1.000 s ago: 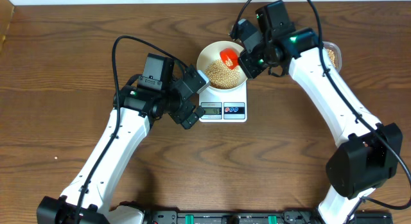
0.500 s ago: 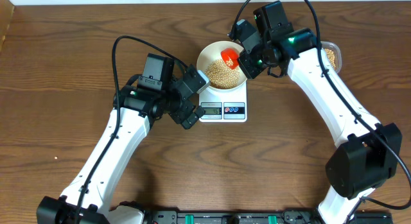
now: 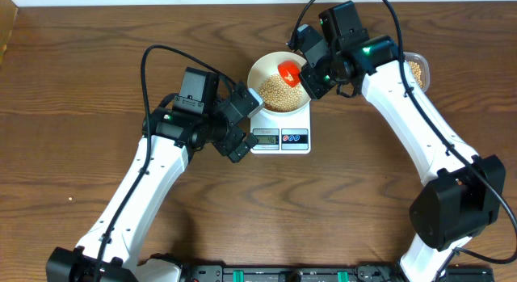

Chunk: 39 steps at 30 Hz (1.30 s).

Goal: Scoop item into bowl and weigh 50g on scale

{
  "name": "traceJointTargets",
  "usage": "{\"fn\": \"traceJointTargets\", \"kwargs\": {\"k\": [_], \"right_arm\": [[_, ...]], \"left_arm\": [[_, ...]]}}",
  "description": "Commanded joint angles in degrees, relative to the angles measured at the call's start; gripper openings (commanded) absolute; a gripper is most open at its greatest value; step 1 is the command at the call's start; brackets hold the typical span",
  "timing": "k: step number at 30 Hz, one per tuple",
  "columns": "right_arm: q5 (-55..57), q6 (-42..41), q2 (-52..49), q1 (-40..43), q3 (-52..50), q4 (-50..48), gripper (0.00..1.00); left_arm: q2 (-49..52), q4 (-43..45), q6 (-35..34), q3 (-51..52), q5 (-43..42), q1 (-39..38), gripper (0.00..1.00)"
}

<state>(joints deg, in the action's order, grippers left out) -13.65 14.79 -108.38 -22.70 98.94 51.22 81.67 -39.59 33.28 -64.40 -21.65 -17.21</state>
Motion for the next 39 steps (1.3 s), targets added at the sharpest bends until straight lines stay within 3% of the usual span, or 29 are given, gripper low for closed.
{"fn": "traceJointTargets", "kwargs": {"k": [1, 10, 24, 39], "right_arm": [[0.0, 0.3, -0.5, -0.2, 1.5, 0.0, 0.01], [0.0, 0.8, -0.5, -0.2, 1.5, 0.0, 0.01], [7.8, 8.6, -0.5, -2.0, 1.5, -0.3, 0.01], [7.7, 8.4, -0.5, -2.3, 1.5, -1.0, 0.01]], "left_arm": [[-0.4, 0.0, 0.5, -0.2, 0.3, 0.0, 0.98], [-0.4, 0.0, 0.5, -0.2, 0.3, 0.0, 0.98], [-0.4, 0.0, 0.5, -0.2, 0.3, 0.0, 0.98], [-0.4, 0.0, 0.5, -0.2, 0.3, 0.0, 0.98]]}}
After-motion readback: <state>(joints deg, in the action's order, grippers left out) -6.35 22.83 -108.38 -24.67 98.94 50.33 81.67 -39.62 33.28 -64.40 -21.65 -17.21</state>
